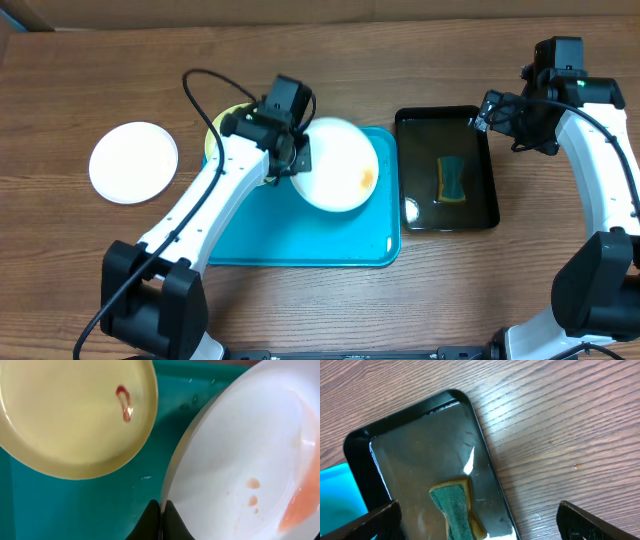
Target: Clean dirty plates on tray and stack at the side
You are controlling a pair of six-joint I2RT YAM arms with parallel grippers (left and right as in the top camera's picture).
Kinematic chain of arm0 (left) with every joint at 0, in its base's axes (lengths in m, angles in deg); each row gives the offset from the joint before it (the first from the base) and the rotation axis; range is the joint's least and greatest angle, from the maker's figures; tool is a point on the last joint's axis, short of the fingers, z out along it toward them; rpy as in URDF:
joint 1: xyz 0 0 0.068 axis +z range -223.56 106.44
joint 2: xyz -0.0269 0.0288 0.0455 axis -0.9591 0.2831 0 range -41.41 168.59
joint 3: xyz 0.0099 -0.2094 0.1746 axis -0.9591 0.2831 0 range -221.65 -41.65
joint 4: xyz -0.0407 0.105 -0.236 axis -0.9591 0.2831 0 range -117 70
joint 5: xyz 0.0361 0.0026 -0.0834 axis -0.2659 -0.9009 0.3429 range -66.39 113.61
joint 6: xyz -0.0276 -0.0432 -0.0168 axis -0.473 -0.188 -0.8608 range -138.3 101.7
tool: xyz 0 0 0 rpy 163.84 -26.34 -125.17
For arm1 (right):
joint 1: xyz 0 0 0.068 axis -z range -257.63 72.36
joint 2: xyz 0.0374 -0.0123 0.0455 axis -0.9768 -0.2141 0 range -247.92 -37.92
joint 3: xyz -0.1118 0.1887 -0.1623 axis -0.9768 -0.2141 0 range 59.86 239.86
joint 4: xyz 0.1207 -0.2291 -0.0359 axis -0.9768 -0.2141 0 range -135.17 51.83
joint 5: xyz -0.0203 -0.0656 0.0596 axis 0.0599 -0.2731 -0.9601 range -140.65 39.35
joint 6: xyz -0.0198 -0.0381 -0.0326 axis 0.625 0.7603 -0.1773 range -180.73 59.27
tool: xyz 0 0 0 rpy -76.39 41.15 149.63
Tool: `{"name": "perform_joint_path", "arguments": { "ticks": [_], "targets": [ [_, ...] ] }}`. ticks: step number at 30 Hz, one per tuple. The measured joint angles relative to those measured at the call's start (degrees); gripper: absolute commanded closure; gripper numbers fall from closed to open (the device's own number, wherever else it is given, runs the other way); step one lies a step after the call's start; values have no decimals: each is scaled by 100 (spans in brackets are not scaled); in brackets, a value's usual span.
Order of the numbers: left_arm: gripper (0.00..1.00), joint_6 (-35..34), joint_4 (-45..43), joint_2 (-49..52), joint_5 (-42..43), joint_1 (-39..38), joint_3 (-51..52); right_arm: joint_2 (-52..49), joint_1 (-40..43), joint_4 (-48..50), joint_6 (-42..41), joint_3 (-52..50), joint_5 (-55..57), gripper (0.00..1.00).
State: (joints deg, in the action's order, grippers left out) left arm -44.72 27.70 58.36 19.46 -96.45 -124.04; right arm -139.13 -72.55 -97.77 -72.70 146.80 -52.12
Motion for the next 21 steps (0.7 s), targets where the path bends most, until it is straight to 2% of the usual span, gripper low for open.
{"name": "perform_joint_path", "arguments": {
  "ticks": [5, 11, 21],
  "targets": [
    [96, 0, -74, -2, -20, -87, -439, 0, 2, 2, 0, 0, 0, 0],
    [96, 0, -713, -2, -98, -358, -507, 0, 2, 2, -2, 0, 2, 0],
    [96, 2, -1451, 127, -828, -1331, -514, 0, 0, 2, 0, 0, 2, 0]
  ]
}}
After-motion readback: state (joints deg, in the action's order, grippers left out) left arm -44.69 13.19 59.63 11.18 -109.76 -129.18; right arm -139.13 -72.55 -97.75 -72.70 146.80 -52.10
